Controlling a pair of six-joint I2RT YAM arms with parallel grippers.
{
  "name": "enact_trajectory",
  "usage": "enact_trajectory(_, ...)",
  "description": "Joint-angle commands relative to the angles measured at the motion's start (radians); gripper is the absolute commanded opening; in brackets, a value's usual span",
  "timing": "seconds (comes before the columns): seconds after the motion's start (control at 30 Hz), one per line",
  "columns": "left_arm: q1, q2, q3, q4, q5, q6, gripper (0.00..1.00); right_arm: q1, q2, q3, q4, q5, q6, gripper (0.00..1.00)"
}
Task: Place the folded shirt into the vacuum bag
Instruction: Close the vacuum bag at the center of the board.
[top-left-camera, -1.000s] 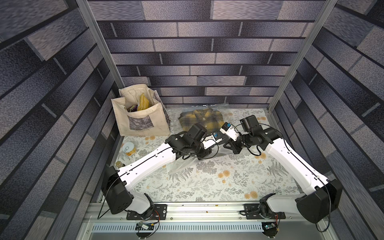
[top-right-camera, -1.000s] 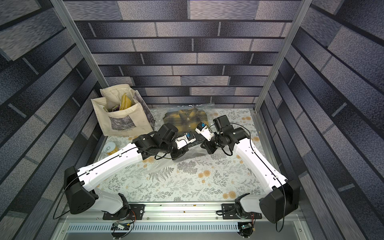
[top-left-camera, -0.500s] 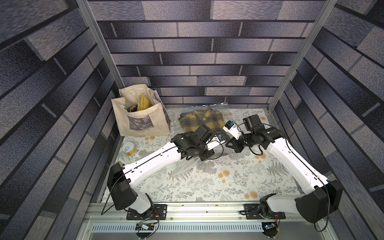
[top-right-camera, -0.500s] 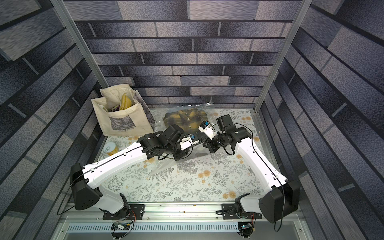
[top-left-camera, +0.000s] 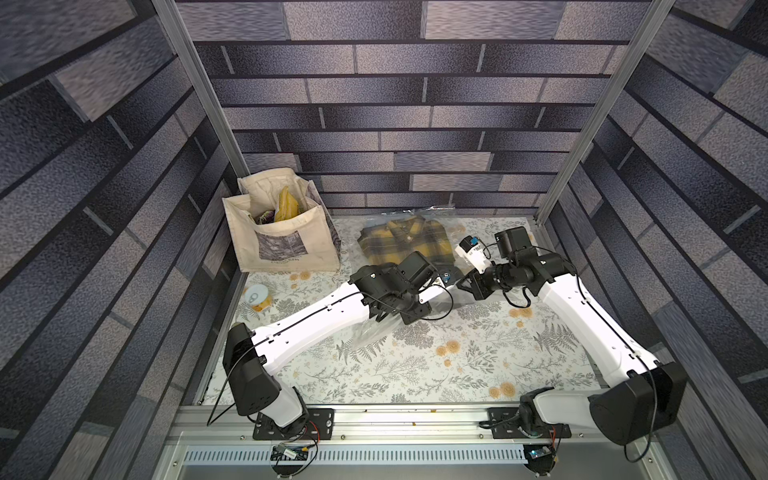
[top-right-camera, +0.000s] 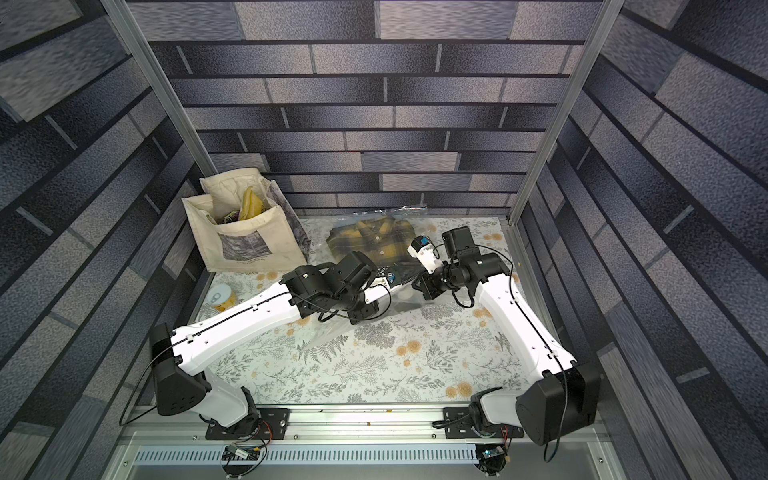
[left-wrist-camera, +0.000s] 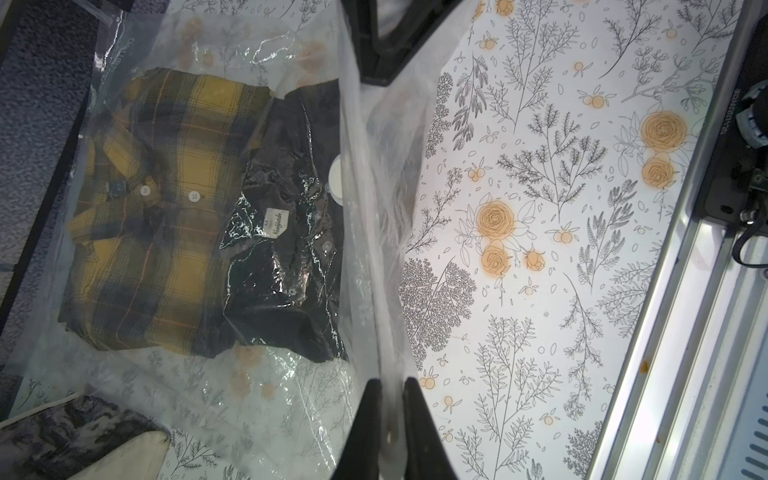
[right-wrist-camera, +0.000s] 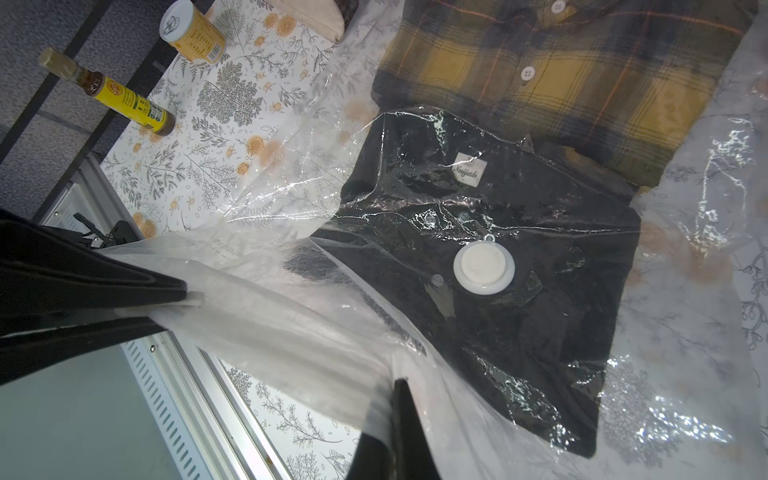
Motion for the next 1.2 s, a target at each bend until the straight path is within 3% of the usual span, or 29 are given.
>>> enact_trajectory(0.0,0.000,0.006,-0.007,-0.396,-0.040,-0.040,0.09,-0.092,0.004,0.052,0.114,0.216,0.062,0.00)
enact_trajectory(0.47,-0.007,0.007,0.035,-0.510,-0.044,-0.099,0.09,-0.134,0.046,0.092,0.174,0.299,0.116,0.00)
enact_trajectory(1.17,-0.001,-0.039,-0.046,-0.541,-0.012,-0.118,0.08,-0.261,0.127,0.122,0.220,0.378,0.220,0.00)
